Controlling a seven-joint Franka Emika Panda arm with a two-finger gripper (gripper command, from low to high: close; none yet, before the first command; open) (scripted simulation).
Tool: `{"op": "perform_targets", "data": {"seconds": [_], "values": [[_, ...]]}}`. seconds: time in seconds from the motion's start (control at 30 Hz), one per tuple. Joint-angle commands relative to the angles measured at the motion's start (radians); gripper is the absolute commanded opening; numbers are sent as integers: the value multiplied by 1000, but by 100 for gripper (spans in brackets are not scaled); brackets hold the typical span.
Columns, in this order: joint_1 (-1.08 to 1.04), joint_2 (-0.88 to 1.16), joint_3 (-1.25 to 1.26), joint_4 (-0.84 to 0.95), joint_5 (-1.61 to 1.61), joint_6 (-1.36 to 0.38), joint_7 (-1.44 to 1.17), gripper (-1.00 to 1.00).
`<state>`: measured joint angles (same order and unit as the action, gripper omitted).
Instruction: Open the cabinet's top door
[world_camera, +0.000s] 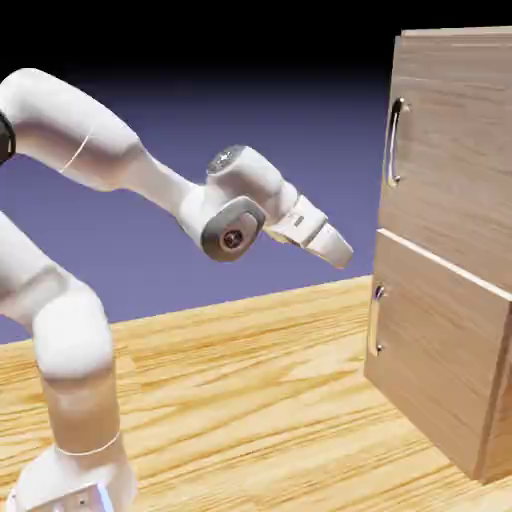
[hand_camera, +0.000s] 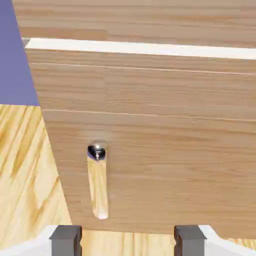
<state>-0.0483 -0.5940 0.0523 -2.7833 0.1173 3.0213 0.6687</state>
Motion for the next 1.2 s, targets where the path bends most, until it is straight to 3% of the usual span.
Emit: {"op": "perform_targets", "data": {"seconds": [0.0,1.17], "values": [[-22,-9,19,10,44,-6,-27,0],[-805,-320,698,356,1566,-209,-965,0]]}}
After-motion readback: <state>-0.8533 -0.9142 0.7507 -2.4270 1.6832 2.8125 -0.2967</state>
